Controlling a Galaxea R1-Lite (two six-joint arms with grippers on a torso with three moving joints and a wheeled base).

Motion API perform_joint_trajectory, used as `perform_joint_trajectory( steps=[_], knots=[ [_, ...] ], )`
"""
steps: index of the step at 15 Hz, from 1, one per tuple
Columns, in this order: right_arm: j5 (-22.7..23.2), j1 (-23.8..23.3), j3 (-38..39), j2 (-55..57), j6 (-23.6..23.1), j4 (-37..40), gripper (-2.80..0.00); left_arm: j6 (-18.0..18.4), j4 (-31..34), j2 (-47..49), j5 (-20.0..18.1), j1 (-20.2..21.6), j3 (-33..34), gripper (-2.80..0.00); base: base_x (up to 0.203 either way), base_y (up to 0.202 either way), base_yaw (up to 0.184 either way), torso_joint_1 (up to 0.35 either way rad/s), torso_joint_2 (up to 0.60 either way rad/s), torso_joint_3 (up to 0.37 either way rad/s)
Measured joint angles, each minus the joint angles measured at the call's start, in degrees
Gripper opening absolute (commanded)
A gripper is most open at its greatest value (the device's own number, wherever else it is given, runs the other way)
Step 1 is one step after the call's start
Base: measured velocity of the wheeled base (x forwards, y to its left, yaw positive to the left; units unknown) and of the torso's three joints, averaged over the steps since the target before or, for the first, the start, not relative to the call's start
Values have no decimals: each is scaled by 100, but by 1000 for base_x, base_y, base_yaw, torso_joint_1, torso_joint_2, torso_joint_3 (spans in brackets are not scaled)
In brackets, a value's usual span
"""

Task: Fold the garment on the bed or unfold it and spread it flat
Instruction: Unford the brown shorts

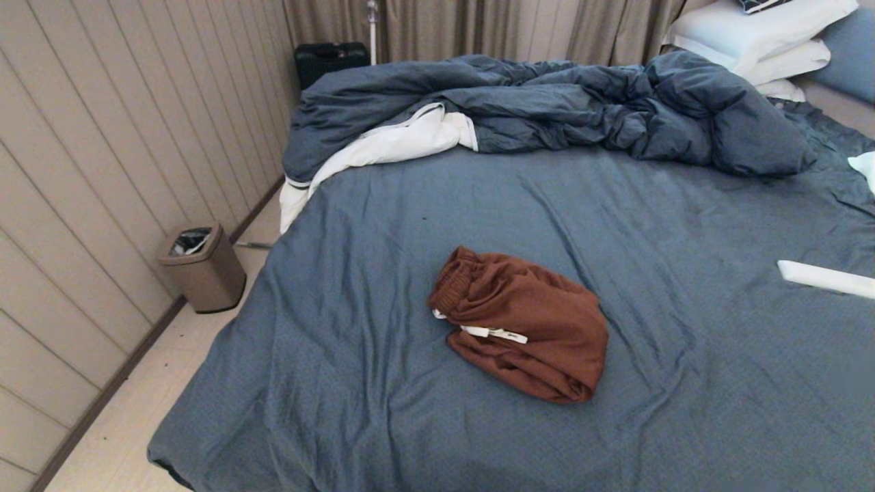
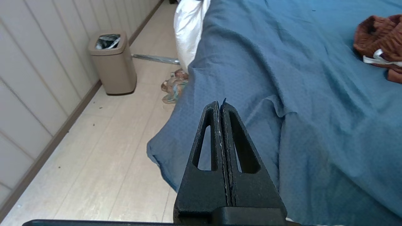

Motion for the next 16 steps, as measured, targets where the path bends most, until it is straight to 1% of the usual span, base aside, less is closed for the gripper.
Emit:
perform_joint_trajectory(
  steps=[2, 5, 7, 9, 10, 12, 16],
  knots=[
    [27, 39, -835, 971, 80, -13, -280, 2, 0, 0, -6, 0, 0, -280, 0, 0, 0, 0, 0, 0],
    [32, 72, -2123, 2607, 358, 73, -280, 12, 0, 0, -14, 0, 1, -280, 0, 0, 0, 0, 0, 0],
    [34, 102, -3088, 3796, 544, 478, -280, 40, 77, 1, -30, -2, -25, -280, 0, 0, 0, 0, 0, 0],
    [49, 216, -3980, 4834, 642, 1176, -280, 42, 94, 1, -30, -7, -35, -280, 0, 0, 0, 0, 0, 0],
    [64, 348, -4322, 5275, 669, 1532, -280, 43, 96, 1, -30, -7, -39, -280, 0, 0, 0, 0, 0, 0],
    [80, 811, -4815, 6005, 700, 1976, -280, 43, 96, 1, -31, -7, -41, -280, 0, 0, 0, 0, 0, 0],
    [79, 1854, -5202, 6927, 744, 2065, -280, 39, 96, 1, -31, -7, -41, -280, 0, 0, 0, 0, 0, 0]
  ],
)
